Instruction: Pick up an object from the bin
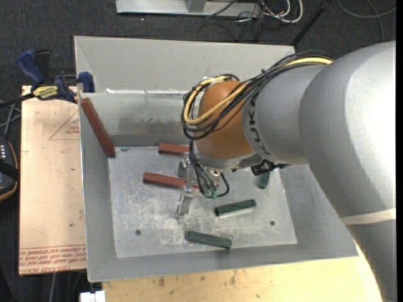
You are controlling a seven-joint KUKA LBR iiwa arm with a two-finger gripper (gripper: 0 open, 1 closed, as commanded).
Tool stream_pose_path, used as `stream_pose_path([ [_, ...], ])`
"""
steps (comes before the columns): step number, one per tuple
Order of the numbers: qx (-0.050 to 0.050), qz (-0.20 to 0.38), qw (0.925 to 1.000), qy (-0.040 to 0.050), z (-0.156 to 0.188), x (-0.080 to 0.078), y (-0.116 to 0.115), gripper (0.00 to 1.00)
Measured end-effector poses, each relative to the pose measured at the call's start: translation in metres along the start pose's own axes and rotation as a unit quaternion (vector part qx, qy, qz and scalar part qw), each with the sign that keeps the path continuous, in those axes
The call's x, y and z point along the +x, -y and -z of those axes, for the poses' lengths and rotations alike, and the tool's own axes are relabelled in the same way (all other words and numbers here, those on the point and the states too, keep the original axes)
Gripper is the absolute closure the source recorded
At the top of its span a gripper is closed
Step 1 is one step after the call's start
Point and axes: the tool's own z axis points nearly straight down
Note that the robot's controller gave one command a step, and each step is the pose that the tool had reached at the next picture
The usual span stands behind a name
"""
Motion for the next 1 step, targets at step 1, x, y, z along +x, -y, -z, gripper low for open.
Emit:
stream_pose_path([
  [1,0.000,-0.079,0.9968,0.0005,-0.0106,-0.0408,0.0200,1.00],
])
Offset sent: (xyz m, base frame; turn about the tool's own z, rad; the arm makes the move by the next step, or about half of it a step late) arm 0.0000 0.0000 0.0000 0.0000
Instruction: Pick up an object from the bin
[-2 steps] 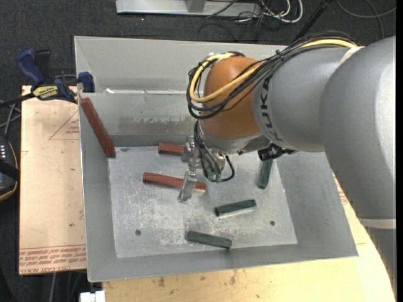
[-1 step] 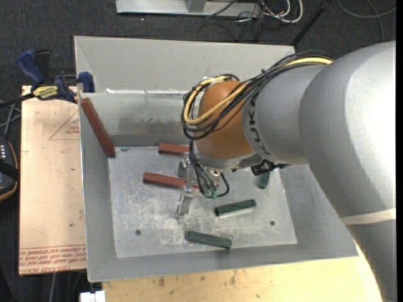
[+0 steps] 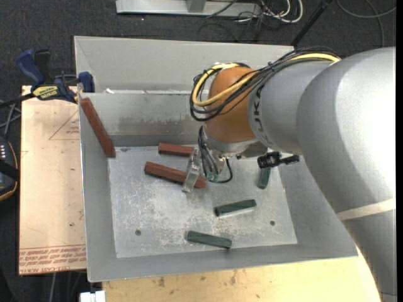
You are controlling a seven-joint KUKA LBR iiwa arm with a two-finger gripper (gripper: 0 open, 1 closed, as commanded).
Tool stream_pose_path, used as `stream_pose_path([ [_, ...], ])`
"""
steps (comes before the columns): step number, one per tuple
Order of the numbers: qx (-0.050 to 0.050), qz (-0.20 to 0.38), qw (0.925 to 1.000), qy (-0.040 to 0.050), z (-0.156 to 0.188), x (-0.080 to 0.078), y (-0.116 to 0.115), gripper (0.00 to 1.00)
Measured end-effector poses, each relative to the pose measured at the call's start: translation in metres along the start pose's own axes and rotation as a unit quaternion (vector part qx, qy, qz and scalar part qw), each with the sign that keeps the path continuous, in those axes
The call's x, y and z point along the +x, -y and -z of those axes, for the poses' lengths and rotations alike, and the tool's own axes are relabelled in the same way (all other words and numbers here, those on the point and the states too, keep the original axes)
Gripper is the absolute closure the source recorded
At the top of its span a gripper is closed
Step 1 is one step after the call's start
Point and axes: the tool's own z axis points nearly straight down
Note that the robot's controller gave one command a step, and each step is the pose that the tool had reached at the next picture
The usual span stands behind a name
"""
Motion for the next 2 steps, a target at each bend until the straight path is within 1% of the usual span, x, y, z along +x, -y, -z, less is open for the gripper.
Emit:
stream_pose_path([
  [1,0.000,0.000,1.0000,0.0000,0.000,0.000,0.000,1.00],
  [2,-0.001,-0.013,0.9999,0.0022,0.172,0.025,-0.007,1.00],
])
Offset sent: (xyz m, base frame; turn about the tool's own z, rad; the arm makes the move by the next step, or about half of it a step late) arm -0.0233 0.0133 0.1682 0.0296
